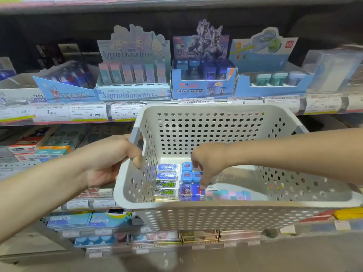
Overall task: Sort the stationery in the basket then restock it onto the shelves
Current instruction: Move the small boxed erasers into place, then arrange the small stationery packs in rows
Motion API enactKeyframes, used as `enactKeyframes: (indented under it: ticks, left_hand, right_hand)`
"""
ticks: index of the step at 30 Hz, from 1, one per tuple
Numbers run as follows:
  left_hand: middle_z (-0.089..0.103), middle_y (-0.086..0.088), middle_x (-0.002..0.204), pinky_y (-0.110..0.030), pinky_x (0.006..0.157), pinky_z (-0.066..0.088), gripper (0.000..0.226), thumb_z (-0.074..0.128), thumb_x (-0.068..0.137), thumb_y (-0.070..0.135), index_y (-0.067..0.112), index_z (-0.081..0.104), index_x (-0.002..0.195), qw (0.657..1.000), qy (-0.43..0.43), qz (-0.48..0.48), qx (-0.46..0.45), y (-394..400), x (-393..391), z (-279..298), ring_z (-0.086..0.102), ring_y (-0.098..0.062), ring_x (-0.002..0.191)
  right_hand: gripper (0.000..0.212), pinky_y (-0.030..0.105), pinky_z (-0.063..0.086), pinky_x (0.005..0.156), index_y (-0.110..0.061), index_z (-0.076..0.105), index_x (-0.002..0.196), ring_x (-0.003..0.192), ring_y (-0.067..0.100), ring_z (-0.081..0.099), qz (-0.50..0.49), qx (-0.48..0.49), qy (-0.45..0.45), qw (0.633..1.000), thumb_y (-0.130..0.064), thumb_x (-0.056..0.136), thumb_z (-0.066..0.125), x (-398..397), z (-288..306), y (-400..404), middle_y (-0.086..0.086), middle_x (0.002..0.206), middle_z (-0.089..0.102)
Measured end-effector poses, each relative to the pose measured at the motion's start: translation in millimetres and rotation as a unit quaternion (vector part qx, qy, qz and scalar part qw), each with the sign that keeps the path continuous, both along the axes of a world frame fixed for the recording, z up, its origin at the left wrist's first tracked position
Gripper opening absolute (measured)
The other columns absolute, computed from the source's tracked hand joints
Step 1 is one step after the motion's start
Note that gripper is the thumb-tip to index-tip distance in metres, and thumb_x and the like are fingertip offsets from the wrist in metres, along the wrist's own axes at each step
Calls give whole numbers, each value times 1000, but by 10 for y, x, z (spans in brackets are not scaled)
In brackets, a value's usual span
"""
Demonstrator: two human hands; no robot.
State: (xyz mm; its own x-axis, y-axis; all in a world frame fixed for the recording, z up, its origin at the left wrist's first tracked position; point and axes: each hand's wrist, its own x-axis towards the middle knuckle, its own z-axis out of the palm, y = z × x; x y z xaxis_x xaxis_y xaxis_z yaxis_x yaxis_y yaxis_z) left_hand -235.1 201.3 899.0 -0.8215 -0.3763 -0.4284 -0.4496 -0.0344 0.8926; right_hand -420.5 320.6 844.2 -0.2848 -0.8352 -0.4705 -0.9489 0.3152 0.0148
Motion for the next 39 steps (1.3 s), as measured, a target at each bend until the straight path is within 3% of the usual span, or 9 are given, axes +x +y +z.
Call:
enactKeyframes:
  ticks: [3, 6, 9, 13, 17, 22, 25, 28, 39]
  left_hand:
    - [64, -19, 73, -31, 49, 55, 58, 47, 46, -5, 6, 64, 100, 1000, -1, 6, 5, 46, 12, 23, 62, -28, 55]
    - [62, -22, 82, -30, 52, 53, 59, 50, 54, -10, 4, 61, 109, 1000, -8, 5, 5, 72, 22, 19, 60, -30, 61]
    - [63, -19, 75, -29, 52, 53, 53, 50, 53, -9, 8, 63, 101, 1000, -9, 7, 2, 73, 43, 21, 61, -28, 58]
    - [63, -13, 61, -28, 45, 53, 48, 48, 50, -9, 9, 64, 92, 1000, -1, 11, 11, 83, 72, 36, 61, -24, 48]
    - [64, -21, 79, -35, 57, 55, 57, 47, 46, -6, 8, 65, 98, 1000, -4, 22, 18, 51, 98, 31, 63, -31, 64]
    - [62, -21, 79, -36, 61, 53, 58, 47, 46, -5, 7, 63, 101, 1000, -8, 29, 10, 40, 99, 30, 61, -32, 67]
    - [66, -18, 71, -34, 52, 56, 58, 47, 46, -5, 8, 64, 100, 999, -7, 28, 13, 53, 96, 32, 64, -29, 57]
    - [65, -21, 78, -35, 55, 57, 64, 47, 46, -5, 5, 62, 107, 999, -12, 32, 2, 41, 102, 25, 64, -31, 62]
    - [65, -27, 93, -41, 65, 56, 71, 49, 46, -3, 4, 59, 116, 998, -22, 50, -5, 17, 87, 16, 63, -36, 76]
  right_hand:
    - [55, 27, 51, 68, -6, 64, 111, 91, 21, 69, -17, -15, -6, 1000, -38, 69, 80, -1, -61, -28, 5, 98, 73]
    - [51, 22, 44, 57, -2, 63, 112, 91, 20, 70, -46, -20, -39, 998, -28, 71, 80, -4, -77, -27, 5, 98, 74]
    - [48, 23, 44, 57, 1, 62, 111, 91, 22, 70, -62, -18, -55, 996, -23, 72, 78, -1, -32, -23, 8, 98, 73]
    - [36, 23, 43, 54, -4, 63, 102, 71, 18, 61, -31, -39, -35, 998, -24, 75, 74, 7, 346, 35, 6, 92, 72]
    - [12, 22, 41, 56, -19, 57, 91, 68, 9, 53, -13, -219, -36, 975, -25, 84, 63, -111, 1029, 166, -7, 82, 59]
    - [21, 33, 49, 78, -14, 59, 109, 82, 21, 57, -60, -511, -54, 856, -16, 87, 57, -564, 1454, 36, 5, 97, 62]
    - [33, 25, 41, 82, -14, 55, 124, 96, 20, 55, -82, -478, 10, 874, -15, 91, 54, -773, 1432, -156, 9, 113, 61]
    - [34, 23, 38, 83, -14, 55, 127, 111, 26, 55, -83, -435, 42, 896, -20, 93, 55, -847, 1362, -292, 9, 124, 58]
    - [28, 30, 45, 94, -14, 66, 117, 112, 28, 58, -126, -382, 118, 908, -19, 90, 63, -777, 1520, -524, 7, 124, 62]
